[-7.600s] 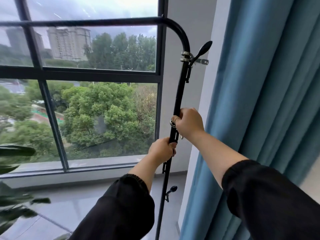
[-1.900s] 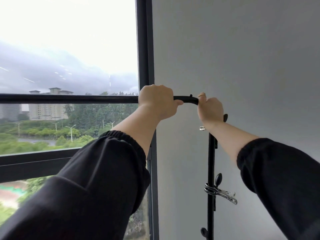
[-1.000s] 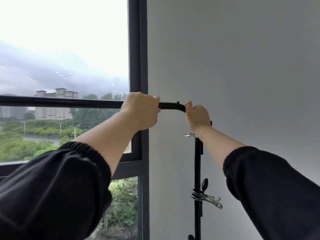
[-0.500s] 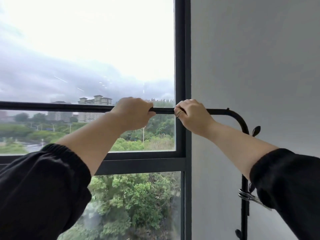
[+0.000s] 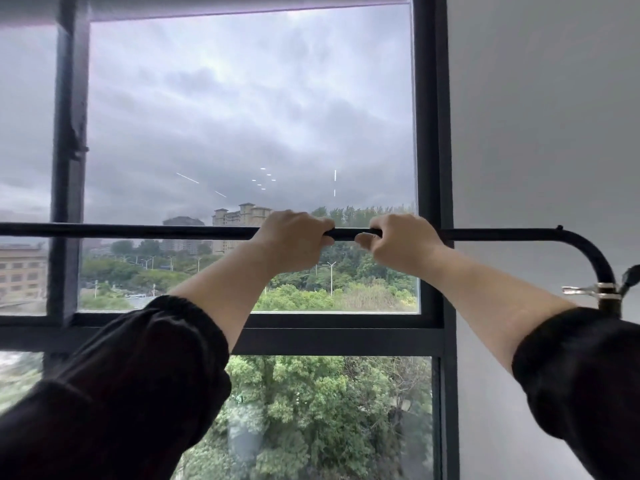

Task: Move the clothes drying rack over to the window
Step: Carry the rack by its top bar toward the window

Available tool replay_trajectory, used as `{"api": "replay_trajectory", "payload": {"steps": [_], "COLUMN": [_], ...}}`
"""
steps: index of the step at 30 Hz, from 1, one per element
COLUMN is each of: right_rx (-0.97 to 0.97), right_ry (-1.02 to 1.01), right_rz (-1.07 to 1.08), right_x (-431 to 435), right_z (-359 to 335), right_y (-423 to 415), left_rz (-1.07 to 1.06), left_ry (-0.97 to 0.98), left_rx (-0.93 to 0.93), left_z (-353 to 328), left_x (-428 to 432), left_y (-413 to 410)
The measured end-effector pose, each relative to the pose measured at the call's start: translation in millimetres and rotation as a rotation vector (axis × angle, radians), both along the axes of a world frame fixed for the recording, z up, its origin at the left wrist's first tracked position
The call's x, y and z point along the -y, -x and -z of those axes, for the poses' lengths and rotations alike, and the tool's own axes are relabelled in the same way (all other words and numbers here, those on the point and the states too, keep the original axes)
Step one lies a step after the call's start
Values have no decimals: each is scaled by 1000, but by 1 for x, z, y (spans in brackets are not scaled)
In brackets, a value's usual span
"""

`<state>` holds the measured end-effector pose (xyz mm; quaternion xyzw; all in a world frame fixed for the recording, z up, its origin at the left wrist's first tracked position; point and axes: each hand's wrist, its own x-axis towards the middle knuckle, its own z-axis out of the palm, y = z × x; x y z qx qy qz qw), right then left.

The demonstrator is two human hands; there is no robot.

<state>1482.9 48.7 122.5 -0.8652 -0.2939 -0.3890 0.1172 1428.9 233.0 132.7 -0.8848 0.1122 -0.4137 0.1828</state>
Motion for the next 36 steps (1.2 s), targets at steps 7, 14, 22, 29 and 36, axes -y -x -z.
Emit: {"api": "replay_trajectory", "payload": {"steps": [7,14,22,29,36], "right_rx": [111,188,250,285,258], "right_ry": [-166,-192,-199,-184,-190], "right_rz": [90,142,182,216,143], "right_x": [22,24,35,56,55], "right_z": [9,13,15,16,18], "right_y": [-18,-22,-18,-34,-61], "left_rz": [79,123,110,114,52], "left_ry": [13,39,47,98,129], "left_rx": [12,15,-7,-50,-2], "left_z": [1,3,3,2,11], "left_x": [25,29,41,61,65], "left_y": [-31,-39,-39,-56,-71]}}
